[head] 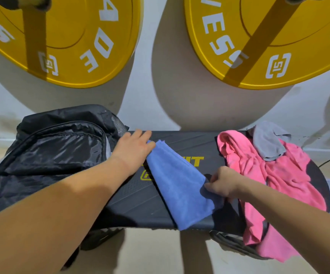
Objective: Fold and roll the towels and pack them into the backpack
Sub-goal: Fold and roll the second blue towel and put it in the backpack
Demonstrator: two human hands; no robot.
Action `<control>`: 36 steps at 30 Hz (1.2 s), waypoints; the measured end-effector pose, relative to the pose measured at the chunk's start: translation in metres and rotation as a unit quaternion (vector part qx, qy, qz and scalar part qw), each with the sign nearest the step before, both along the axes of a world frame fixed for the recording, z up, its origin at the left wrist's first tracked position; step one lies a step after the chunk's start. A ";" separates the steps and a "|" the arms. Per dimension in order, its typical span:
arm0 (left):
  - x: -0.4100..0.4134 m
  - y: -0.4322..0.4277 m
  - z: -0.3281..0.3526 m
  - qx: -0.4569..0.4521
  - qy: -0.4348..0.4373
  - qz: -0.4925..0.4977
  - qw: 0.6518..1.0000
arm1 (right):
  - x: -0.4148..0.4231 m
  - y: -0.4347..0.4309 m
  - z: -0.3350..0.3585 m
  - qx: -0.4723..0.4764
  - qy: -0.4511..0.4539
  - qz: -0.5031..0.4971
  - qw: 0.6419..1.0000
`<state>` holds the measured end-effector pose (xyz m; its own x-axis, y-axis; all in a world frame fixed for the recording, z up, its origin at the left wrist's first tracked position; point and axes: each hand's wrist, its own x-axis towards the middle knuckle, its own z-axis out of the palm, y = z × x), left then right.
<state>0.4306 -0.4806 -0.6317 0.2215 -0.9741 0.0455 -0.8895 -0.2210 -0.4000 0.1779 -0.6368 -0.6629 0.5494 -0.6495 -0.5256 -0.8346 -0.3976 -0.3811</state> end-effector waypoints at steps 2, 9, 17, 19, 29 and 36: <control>-0.009 0.006 -0.003 0.043 0.036 0.071 0.996 | 0.000 0.007 0.004 0.057 -0.004 -0.017 0.998; -0.075 0.033 -0.035 0.019 0.371 0.223 0.901 | -0.001 0.015 0.006 0.031 -0.011 -0.008 0.999; -0.065 0.027 -0.043 -0.067 0.518 0.291 0.802 | -0.001 0.027 0.008 0.140 0.020 0.040 0.989; -0.056 0.032 -0.038 -0.055 0.508 0.284 0.811 | 0.002 0.030 0.010 0.168 0.041 0.062 0.983; -0.021 0.041 -0.021 -0.074 0.452 0.267 0.848 | 0.070 0.011 0.004 0.016 -0.181 -0.120 0.976; -0.016 0.033 -0.035 -0.037 0.446 0.251 0.859 | 0.138 0.025 -0.013 -0.012 -0.153 -0.115 0.981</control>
